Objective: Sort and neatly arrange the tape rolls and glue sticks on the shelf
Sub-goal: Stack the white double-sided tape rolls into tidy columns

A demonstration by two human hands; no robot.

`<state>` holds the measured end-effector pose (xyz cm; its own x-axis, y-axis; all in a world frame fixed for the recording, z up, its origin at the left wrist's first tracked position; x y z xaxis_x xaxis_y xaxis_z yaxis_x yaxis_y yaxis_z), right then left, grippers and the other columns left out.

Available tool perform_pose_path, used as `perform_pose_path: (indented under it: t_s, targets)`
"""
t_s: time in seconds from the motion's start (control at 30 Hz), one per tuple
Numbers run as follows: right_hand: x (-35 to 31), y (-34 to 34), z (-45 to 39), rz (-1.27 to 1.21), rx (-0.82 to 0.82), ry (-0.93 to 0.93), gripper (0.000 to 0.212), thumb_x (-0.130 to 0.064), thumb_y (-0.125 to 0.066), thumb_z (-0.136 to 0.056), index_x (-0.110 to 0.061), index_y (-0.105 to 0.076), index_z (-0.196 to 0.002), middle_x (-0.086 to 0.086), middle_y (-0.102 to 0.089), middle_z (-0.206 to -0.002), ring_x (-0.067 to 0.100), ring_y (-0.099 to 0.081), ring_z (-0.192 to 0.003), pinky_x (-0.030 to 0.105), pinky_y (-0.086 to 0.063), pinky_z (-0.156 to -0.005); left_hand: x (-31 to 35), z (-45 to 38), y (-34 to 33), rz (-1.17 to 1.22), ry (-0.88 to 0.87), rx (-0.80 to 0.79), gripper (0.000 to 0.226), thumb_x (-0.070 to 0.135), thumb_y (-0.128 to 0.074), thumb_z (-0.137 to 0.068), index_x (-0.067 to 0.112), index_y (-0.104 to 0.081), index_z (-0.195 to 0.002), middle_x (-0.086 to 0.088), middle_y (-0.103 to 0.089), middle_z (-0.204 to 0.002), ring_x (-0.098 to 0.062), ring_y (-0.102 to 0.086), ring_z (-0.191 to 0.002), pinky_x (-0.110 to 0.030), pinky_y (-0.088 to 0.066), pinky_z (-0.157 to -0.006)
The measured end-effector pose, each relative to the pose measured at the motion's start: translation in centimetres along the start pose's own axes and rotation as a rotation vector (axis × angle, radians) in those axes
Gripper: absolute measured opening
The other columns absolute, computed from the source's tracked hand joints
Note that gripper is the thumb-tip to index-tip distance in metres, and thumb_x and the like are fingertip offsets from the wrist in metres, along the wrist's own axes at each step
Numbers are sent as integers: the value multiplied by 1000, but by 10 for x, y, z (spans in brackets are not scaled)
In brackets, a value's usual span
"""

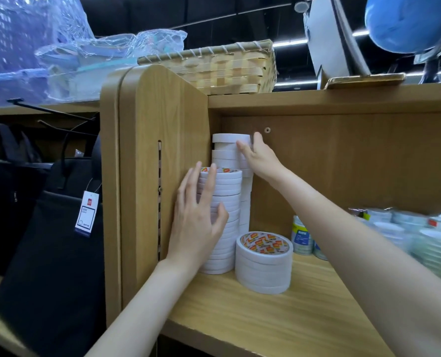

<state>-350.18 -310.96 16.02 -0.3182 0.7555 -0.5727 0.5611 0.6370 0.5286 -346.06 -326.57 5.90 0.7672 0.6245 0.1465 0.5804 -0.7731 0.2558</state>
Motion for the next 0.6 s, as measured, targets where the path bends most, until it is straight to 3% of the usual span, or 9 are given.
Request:
perform_pose_path:
  t_s: [0.13, 0.23, 0.3, 0.47, 0.53, 0.6]
  targets:
    - [7, 11, 6, -94, 289, -38, 50, -37, -55, -91, 3, -49, -121, 15, -56, -121, 28, -50, -115, 30, -39, -88, -2, 10, -1, 108, 23, -37, 65, 30, -36, -86, 28, -12, -147, -10, -9, -155, -8, -9, -139, -2, -1, -107]
    - [2, 12, -1, -130, 323, -87, 49, -43, -65, -83, 1, -55, -102, 11, -58, -101, 24, -53, -98, 35, -45, -83, -3, 18, -4, 156, 72, -63, 64, 37, -31, -86, 37, -3, -144, -6, -4, -156, 1, -3, -135, 2, 2, -103]
    - [-3, 12, -1, -127, 314, -98, 49, -44, -66, -82, -1, -54, -102, 7, -52, -94, 20, -49, -91, 34, -45, -80, -3, 19, -5, 158, 88, -64, 64, 38, -29, -86, 40, -1, -143, -5, -3, -156, 1, -3, -135, 3, 3, -102]
    - [8, 21, 10, -54, 223, -122, 43, -42, -56, -90, -3, -55, -107, 5, -52, -99, 20, -50, -94, 33, -43, -80, -3, 23, -4, 151, 87, -66, 63, 41, -26, -85, 45, 3, -141, 3, 0, -155, 4, -3, -134, -2, -2, -103]
    - [25, 32, 27, -42, 202, -126, 47, -36, -51, -94, -2, -50, -126, 6, -53, -109, 22, -57, -100, 34, -46, -86, -3, 27, -3, 151, 83, -76, 63, 41, -26, -85, 43, 3, -142, 3, -1, -155, 3, -4, -134, -8, -6, -106]
    - [46, 42, 48, -54, 44, -85, 39, -21, -52, -94, -3, -50, -128, 7, -59, -105, 23, -65, -86, 31, -53, -75, -3, 29, -5, 140, 92, -75, 64, 39, -27, -86, 35, -1, -145, -1, -4, -156, 0, -6, -135, -18, -12, -107]
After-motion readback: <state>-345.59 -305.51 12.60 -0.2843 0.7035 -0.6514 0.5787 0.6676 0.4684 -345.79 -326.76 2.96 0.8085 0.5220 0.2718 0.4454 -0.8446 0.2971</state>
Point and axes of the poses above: each hand's wrist, its own z-axis away from the middle knuckle, its own y-axis out of the back of the hand, x = y × z, the point moved 4 cm from there along -z, towards the middle knuckle
